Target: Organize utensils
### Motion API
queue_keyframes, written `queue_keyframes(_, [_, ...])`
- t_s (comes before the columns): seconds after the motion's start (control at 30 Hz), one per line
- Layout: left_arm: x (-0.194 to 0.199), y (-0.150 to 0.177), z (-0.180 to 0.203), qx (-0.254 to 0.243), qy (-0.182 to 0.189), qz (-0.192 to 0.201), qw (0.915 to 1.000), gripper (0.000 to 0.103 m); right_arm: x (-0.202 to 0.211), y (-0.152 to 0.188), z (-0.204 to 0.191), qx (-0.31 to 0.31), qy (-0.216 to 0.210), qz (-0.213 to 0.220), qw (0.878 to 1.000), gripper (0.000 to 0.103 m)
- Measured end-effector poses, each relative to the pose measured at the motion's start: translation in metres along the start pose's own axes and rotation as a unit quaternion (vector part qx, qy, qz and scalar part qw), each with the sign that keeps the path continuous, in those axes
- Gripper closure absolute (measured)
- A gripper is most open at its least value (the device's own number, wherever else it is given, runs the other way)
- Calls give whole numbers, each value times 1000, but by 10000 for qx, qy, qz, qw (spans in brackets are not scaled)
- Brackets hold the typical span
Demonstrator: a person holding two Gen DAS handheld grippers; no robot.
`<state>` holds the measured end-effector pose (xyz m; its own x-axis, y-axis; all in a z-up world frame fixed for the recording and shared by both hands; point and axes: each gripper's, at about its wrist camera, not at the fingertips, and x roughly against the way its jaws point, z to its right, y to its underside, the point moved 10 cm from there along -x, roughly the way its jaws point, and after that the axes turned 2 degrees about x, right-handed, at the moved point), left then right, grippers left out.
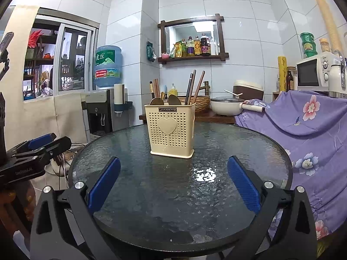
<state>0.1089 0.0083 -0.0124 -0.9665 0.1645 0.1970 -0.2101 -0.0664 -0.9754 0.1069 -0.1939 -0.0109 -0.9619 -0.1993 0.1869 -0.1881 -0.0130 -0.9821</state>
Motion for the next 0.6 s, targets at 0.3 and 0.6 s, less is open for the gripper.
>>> queue_keyframes(0.3, [2, -2, 3, -216, -64, 62, 9997, 6, -1, -1, -1, -66, -36, -96, 9999, 6])
queue_keyframes(0.6, [4, -5, 0, -108, -42, 80, 9999, 6, -3, 0, -1, -67, -51, -146, 9999, 6])
